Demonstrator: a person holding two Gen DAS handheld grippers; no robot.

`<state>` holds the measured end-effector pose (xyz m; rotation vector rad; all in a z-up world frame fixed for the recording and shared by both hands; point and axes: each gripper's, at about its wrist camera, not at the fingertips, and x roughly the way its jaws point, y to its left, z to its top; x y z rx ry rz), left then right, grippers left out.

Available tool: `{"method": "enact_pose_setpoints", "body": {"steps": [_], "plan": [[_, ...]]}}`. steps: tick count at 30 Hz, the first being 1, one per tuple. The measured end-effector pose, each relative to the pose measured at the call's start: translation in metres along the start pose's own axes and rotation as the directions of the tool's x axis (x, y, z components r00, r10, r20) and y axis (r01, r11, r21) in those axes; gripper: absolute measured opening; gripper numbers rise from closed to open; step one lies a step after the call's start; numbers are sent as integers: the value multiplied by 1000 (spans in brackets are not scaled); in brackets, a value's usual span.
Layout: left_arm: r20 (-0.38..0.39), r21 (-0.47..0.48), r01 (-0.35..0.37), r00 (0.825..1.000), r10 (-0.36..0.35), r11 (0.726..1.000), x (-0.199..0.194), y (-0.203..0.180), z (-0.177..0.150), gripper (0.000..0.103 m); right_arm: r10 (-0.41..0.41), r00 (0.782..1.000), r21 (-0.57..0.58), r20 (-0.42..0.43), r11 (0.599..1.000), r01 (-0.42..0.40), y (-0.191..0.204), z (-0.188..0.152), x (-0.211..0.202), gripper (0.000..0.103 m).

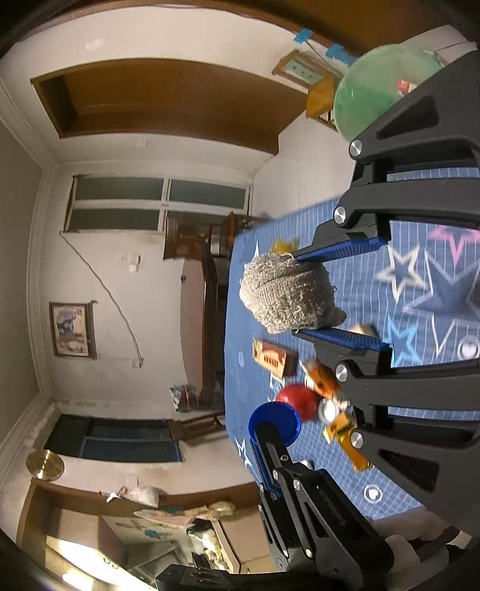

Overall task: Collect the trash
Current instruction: 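Carry the cap and towel over the green bin and open both tools to drop them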

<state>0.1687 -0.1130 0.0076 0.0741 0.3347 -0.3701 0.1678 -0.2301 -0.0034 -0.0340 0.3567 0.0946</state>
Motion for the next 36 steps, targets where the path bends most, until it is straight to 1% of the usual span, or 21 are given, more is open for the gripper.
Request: {"method": "enact_pose_setpoints", "body": {"steps": [5,9,12,16,18,21,28,34,36], "plan": [[-3,28,74,997,-74,997,19,-40,15,11,-68,998,22,-7,997,69,-38,3,-7,33],[-5,54,129,992,-128,990,37,-76,26,11,-138,990,49,-23,989,138,-76,2,-16,33],[-13,73,175,985,-175,982,52,-107,35,11,-184,982,61,-44,981,186,-103,3,-18,33],[-43,98,247,969,-244,964,72,-151,41,11,-231,970,77,-81,968,237,-136,1,-21,33],[-56,108,272,962,-267,956,81,-170,42,11,-249,963,88,-107,962,259,-152,-3,-20,33],[-86,119,311,949,-302,943,101,-199,44,11,-259,953,104,-155,956,276,-175,-12,-17,33],[-159,127,371,923,-351,920,148,-246,37,11,-246,934,152,-259,945,290,-222,-44,1,33],[-243,131,406,897,-368,904,189,-266,15,11,-228,918,181,-324,938,296,-250,-67,17,33],[-265,130,410,892,-366,903,204,-271,7,11,-223,914,184,-340,937,297,-255,-71,21,33]]}}
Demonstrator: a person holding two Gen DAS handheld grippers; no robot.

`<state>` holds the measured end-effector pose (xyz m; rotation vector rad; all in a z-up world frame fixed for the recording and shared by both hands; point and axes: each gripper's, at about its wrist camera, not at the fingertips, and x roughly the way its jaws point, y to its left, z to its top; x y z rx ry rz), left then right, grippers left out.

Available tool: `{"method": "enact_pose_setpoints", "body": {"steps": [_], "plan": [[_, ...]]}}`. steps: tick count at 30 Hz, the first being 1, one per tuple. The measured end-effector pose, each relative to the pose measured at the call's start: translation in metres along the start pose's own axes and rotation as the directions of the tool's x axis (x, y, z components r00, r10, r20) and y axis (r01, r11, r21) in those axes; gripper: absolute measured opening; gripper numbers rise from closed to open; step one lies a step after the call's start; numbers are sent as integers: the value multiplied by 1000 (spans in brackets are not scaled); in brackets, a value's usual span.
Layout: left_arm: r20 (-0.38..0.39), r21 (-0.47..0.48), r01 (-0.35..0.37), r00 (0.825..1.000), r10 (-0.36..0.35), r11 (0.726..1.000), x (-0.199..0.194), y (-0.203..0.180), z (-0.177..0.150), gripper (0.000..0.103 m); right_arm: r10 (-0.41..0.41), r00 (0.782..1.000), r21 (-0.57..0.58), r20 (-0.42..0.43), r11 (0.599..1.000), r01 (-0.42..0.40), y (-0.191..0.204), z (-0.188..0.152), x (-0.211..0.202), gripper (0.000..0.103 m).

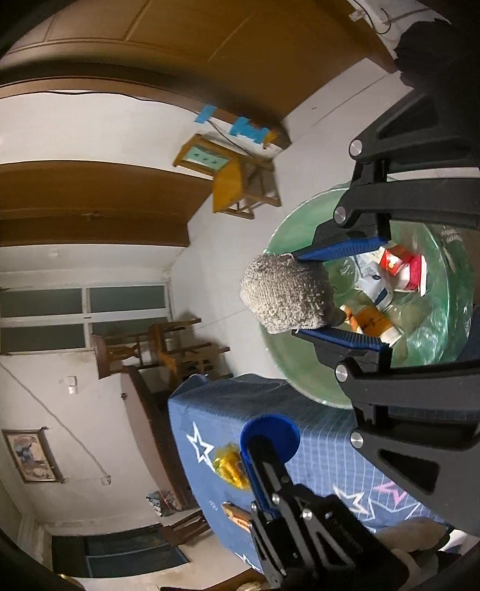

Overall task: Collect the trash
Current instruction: 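Carry the cap and towel over the green bin and open both tools to drop them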

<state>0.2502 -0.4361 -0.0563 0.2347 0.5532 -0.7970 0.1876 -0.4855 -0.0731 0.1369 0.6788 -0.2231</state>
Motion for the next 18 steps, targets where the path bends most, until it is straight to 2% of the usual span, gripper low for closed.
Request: {"method": "enact_pose_setpoints", "body": {"steps": [10,18], "plan": [[-78,1,15,997,-15,1000,50,0,-18,11,6,999,14,-50,1000,-5,-15,-4,20,33],[-93,6,18,996,-18,1000,61,1,-20,11,12,998,20,-60,1000,-10,-18,-3,24,33]]}}
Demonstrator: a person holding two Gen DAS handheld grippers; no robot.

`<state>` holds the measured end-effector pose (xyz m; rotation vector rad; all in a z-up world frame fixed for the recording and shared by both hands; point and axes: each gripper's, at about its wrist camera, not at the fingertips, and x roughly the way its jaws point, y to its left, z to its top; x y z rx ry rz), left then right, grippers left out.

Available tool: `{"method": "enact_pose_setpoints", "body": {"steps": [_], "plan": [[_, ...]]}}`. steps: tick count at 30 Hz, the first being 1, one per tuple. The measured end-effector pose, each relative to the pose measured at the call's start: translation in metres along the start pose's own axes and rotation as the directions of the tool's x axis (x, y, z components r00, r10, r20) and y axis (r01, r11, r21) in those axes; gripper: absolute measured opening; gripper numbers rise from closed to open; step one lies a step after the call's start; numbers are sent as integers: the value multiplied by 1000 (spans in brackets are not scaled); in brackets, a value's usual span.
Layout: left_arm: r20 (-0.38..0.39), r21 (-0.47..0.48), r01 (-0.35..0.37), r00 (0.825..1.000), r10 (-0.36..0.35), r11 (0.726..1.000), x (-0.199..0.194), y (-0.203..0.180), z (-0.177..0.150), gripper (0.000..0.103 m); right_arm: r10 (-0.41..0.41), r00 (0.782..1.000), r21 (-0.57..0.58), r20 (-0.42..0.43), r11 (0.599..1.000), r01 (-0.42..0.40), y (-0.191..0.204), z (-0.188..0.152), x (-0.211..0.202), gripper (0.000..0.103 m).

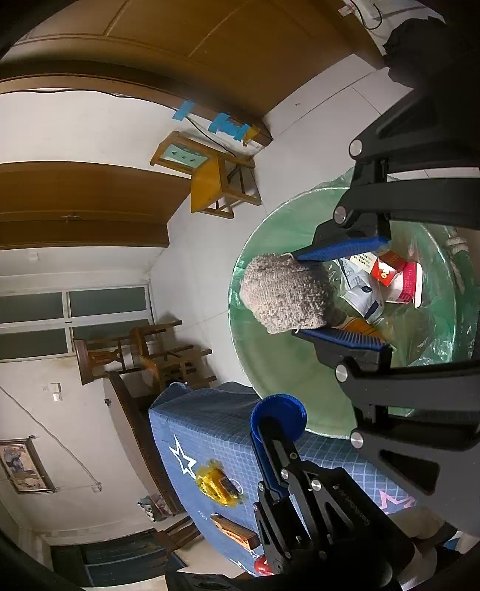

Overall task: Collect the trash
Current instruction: 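Carry the cap and towel over the green bin and open both tools to drop them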

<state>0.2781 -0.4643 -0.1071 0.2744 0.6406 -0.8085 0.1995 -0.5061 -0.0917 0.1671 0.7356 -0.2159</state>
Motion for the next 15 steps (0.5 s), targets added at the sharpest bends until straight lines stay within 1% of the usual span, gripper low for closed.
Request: {"method": "enact_pose_setpoints", "body": {"steps": [14,15], "plan": [[-9,4,4,1000,-4,1000,7,-1,0,11,1,1000,-1,0,1000,-1,-1,0,0,33],[-11,3,-1,1000,1,1000,8,0,0,11,-1,1000,-2,-1,1000,1,-1,0,1,35]]}}
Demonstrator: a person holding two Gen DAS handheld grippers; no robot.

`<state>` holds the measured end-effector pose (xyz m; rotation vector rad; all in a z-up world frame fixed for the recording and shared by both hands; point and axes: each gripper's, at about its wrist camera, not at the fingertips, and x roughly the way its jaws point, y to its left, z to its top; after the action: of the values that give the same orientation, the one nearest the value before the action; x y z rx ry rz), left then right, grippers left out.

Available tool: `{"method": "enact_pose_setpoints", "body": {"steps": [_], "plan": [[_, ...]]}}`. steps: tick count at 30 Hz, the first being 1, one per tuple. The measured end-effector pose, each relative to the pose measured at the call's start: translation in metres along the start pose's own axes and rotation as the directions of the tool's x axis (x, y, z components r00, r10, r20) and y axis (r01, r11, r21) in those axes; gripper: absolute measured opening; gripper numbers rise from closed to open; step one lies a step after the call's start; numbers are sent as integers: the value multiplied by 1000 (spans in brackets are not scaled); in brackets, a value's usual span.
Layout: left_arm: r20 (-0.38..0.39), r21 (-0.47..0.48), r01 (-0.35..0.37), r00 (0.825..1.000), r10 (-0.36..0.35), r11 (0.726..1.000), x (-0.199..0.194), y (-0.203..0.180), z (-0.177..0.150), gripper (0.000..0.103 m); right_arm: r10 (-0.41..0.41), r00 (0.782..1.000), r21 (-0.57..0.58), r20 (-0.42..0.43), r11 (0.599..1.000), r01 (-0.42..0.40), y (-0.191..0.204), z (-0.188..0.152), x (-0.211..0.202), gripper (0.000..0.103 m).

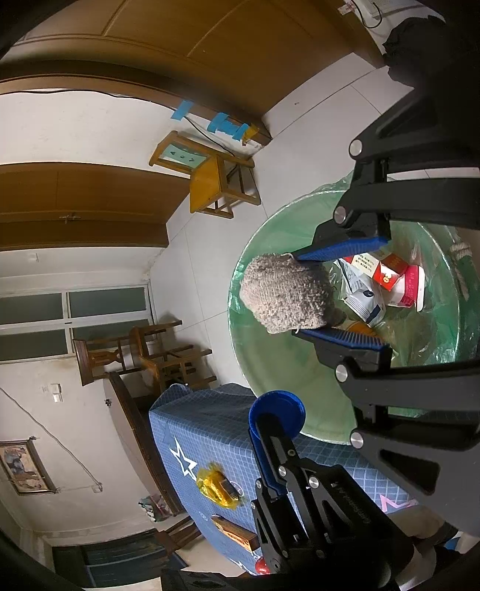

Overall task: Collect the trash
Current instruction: 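Carry the cap and towel over the green bin and open both tools to drop them, then move both tools back over the table toward the remaining trash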

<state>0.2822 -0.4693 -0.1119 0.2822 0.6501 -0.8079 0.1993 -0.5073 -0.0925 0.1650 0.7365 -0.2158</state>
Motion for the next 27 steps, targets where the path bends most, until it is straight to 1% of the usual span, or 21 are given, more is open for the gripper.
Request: {"method": "enact_pose_setpoints", "body": {"steps": [1,2,3,4,5,9,18,21,27], "plan": [[-4,-1,-8,1000,8,1000,0,-1,0,12,-2,1000,4,2,1000,2,-1,0,0,38],[-14,-6,-16,1000,16,1000,2,0,-1,18,3,1000,9,2,1000,-3,-4,0,1,42],[-22,-17,-26,999,26,1000,5,3,0,26,14,1000,20,2,1000,-14,-6,-1,2,46],[-24,-25,-32,999,32,999,7,5,0,42,13,1000,25,3,1000,-13,-8,-1,2,46],[-25,-30,-35,999,35,999,8,8,0,45,9,1000,27,5,1000,-9,-10,-2,3,46],[-39,-33,-34,999,33,999,13,11,-1,45,7,1000,41,7,999,-7,-15,-3,5,46],[-49,-25,-26,998,24,999,13,6,-4,45,9,1000,38,18,999,-10,-10,-4,-1,46],[-43,-22,-23,999,22,999,6,7,-6,45,12,999,36,32,999,-13,-7,-4,-9,46],[-17,-15,-26,1000,25,1000,-29,12,-13,46,43,996,33,79,998,-46,4,-14,-32,46]]}}
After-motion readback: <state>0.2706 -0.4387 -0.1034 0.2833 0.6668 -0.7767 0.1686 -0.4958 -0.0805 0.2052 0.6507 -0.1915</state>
